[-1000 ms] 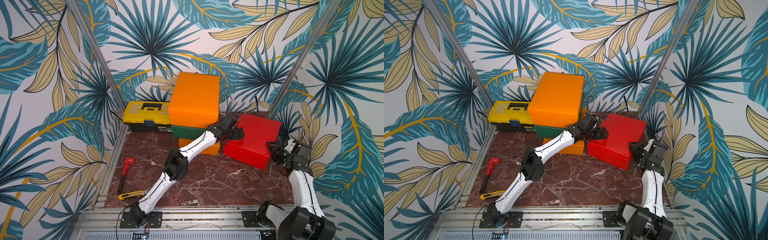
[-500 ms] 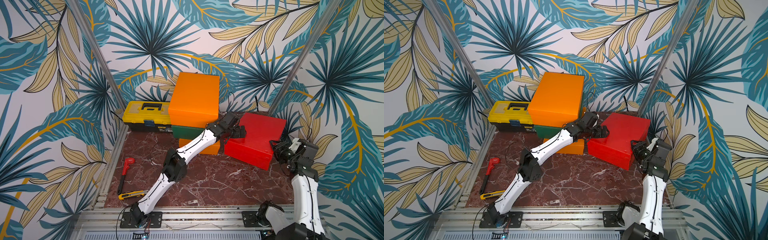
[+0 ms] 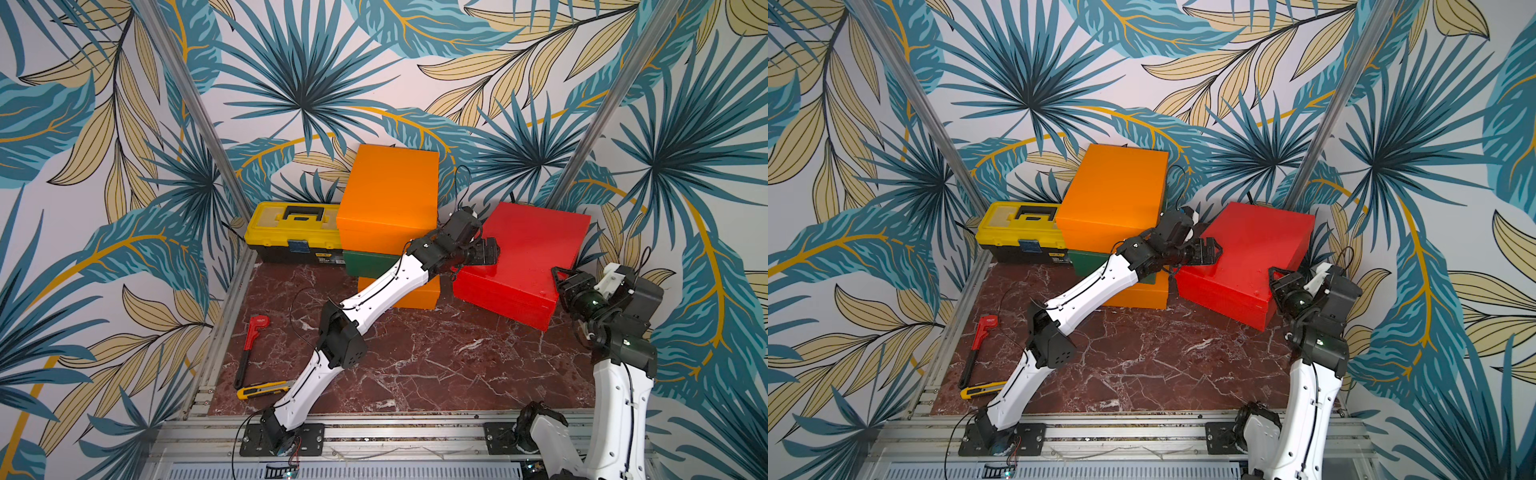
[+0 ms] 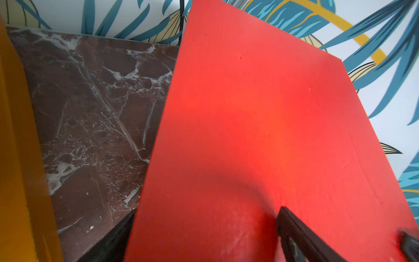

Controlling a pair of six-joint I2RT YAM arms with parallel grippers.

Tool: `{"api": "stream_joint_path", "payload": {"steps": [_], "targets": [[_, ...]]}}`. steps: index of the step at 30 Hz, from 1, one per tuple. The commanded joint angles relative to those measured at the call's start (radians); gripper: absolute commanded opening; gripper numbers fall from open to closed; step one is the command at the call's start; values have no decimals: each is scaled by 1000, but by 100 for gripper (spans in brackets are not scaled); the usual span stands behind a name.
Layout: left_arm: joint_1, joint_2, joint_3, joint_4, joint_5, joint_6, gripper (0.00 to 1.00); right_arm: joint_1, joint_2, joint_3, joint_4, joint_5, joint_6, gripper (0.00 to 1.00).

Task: Stack the shoeboxes
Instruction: Pick up the shoebox from the center of the board.

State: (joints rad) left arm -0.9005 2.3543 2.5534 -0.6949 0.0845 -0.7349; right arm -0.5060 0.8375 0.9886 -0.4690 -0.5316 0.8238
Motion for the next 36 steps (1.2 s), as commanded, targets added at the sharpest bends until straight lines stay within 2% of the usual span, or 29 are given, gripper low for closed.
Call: {"api": "stream_joint_path", "payload": {"steps": [1,17,28,33,36], "targets": [[-178,-75,48,99,184,12,92,63,-20,41,-21,-250,-26,34],[-241,-215,11,92,91,89,92,87,-50,286,-74,-282,42,33],[-261,-278,57,92,48,138,92,117,-11,462,-63,-289,108,33],[-264,-310,65,92,13,172,92,153,22,502,-36,-275,132,31],[-264,-331,62,92,-19,197,92,213,54,531,-30,-239,125,31]]}}
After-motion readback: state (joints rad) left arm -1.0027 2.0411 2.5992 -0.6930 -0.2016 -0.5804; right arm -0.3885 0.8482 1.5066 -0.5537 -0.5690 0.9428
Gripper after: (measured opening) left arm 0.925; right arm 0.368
